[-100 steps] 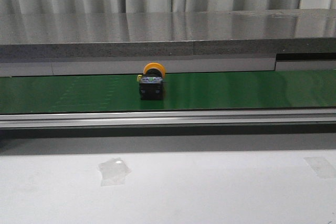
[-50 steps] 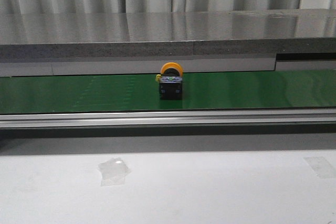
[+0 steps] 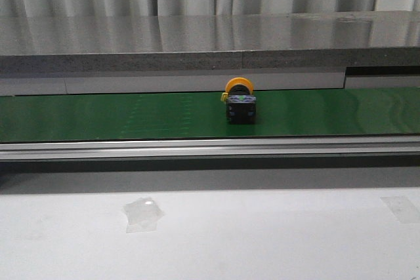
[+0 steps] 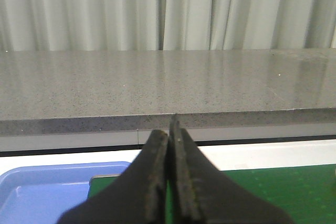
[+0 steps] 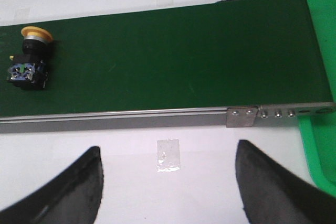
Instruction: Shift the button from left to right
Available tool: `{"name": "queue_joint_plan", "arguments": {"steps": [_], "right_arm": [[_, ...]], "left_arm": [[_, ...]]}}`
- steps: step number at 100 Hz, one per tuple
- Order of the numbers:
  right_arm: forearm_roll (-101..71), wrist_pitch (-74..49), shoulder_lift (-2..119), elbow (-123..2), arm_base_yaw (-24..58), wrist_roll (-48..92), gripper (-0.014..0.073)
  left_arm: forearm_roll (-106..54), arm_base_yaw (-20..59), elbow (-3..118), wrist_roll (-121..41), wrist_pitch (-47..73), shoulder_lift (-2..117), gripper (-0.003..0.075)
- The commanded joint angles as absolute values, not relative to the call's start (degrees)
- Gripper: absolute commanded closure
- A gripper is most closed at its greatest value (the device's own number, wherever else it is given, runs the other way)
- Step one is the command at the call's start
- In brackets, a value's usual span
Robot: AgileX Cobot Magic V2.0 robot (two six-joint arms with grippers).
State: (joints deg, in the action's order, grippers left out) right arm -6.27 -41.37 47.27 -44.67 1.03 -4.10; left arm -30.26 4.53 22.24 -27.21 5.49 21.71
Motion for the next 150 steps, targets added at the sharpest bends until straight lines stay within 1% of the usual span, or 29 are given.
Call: {"name": "queue_joint_plan", "arguments": {"steps": [1, 20, 53, 78, 102, 150], "right_arm": [[-7.1, -37.0, 49.0, -48.1, 1.1, -4.0, 0.0053], [-8.7, -38.8, 57.6, -55.3, 1.7, 0.9, 0.0053], [-9.4, -41.9, 74.7, -67.2, 8.3, 7.0, 0.0053], [-8.3, -41.4, 85.6, -72.9, 10.4, 9.1, 0.0053], [-8.3, -40.9, 91.4, -75.5, 11.6, 10.0, 0.0053], [-7.9, -39.0, 97.3, -77.1, 12.2, 11.1, 0.0053]], "left_arm": [[-31.1, 4.9, 23.8, -27.1, 2.1, 22.0, 0.074], [-31.1, 4.9, 23.8, -27.1, 2.1, 22.0, 0.074], [-31.1, 4.9, 23.8, -27.1, 2.1, 22.0, 0.074], [-31.1, 4.9, 23.8, -27.1, 2.1, 22.0, 0.074], [-31.1, 4.9, 23.8, -27.1, 2.1, 22.0, 0.074], [-31.1, 4.9, 23.8, -27.1, 2.1, 22.0, 0.074]]}}
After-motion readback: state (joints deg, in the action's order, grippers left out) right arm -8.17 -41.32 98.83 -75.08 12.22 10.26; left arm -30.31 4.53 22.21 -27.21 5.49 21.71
